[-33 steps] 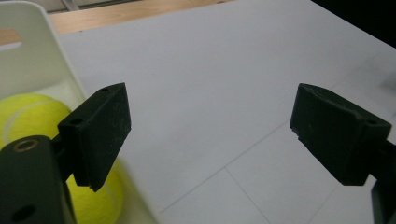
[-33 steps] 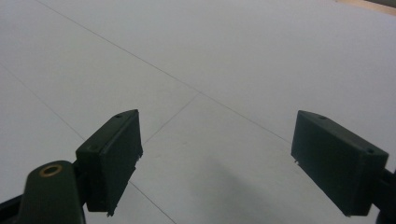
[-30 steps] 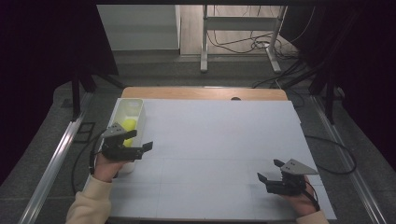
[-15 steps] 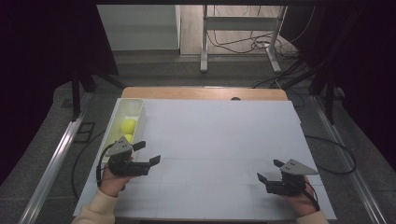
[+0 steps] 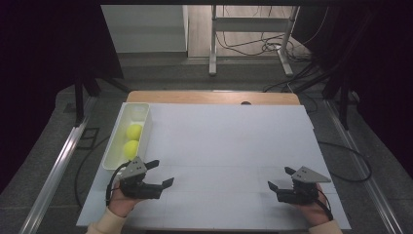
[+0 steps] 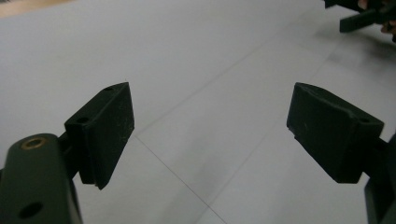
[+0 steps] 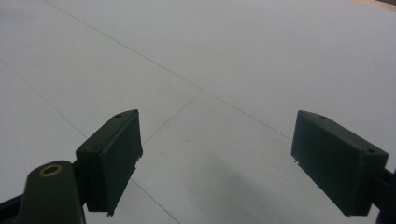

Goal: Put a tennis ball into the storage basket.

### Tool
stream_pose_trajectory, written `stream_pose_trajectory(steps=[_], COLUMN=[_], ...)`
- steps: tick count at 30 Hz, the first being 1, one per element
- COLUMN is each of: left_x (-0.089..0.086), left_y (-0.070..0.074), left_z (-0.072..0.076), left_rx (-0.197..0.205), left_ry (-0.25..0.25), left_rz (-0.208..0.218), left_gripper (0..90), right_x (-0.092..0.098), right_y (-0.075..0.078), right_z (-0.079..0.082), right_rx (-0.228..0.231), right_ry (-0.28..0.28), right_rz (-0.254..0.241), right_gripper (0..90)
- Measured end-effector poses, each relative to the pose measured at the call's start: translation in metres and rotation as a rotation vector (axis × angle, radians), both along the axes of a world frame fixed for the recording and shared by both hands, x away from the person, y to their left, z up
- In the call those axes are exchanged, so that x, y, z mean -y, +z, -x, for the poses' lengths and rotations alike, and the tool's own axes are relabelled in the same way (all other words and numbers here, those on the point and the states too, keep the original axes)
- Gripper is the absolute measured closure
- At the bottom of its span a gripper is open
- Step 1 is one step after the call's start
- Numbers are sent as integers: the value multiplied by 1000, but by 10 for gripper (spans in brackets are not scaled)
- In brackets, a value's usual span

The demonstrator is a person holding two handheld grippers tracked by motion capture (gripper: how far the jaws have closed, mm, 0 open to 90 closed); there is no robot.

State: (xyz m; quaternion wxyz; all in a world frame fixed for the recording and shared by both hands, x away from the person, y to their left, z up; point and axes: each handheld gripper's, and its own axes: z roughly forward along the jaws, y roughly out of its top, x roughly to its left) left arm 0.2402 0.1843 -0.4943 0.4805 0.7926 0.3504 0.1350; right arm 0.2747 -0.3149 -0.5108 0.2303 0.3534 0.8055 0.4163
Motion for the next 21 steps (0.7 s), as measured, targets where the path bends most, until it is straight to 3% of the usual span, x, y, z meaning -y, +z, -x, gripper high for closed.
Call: stream_pose_trajectory(steps=[4,21], left_x=[3,2], left_y=[-8,-13], left_z=[-1,-7], left_rx=[-15,-33], left_ry=[-3,13], left_rz=[-28,-17], left_gripper=[152,152], right_x=[0,0], right_y=[0,0], right_z=[0,0], right_rx=[0,-5], right_ry=[-1,5], right_rz=[3,-4], right_gripper=[169,169])
